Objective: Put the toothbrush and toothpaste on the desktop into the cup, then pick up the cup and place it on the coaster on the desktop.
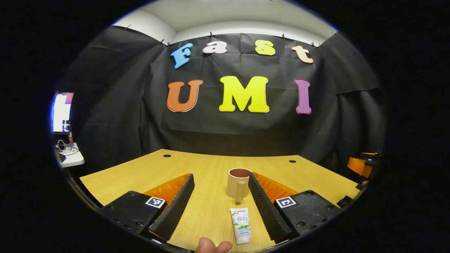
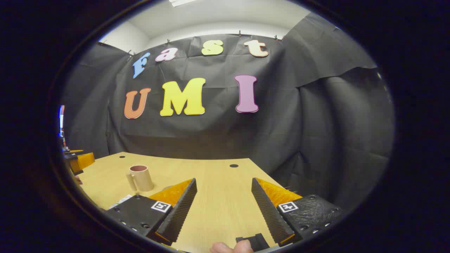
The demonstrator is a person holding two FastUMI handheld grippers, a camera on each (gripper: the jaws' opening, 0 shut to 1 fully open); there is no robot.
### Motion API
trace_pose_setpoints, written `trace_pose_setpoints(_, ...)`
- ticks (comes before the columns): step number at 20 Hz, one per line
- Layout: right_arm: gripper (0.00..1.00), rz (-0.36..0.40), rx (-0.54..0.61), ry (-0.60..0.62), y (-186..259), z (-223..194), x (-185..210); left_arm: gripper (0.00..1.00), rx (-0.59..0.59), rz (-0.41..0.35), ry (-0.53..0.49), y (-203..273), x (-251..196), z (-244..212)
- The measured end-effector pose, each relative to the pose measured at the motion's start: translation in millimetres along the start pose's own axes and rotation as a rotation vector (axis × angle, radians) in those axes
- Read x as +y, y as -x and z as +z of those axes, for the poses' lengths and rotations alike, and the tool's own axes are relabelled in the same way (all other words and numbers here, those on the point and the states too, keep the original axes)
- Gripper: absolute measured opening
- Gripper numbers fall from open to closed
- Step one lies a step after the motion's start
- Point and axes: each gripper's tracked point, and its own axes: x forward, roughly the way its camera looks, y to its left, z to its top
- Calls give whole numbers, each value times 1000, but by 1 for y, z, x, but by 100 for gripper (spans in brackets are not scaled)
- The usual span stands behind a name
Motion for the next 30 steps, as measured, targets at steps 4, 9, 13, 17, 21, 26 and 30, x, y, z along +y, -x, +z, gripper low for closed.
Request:
trace_pose_setpoints(4, 94, 11, 2, 14, -1, 4, 9, 98, -13, 9, 6, 1, 3, 4)
trace_pose_setpoints(9, 94, 17, 9, 14, -2, 3, 21, 98, -4, -12, 13, -6, -4, -1)
trace_pose_setpoints(13, 94, 11, 43, -7, -10, -4, 20, 98, 13, -20, 22, -13, 0, -9)
trace_pose_setpoints(17, 94, 9, 61, 12, -15, -13, 22, 98, 50, -36, 45, -22, -2, -22)
trace_pose_setpoints(21, 95, 10, 78, 19, -15, -23, 24, 98, 98, -48, 12, -23, -6, -39)
trace_pose_setpoints(26, 96, 26, 91, 19, -13, -28, 29, 98, 130, -50, 24, -21, -11, -42)
trace_pose_setpoints(30, 94, 40, 104, 12, -11, -35, 30, 98, 214, -65, 16, -18, -22, -60)
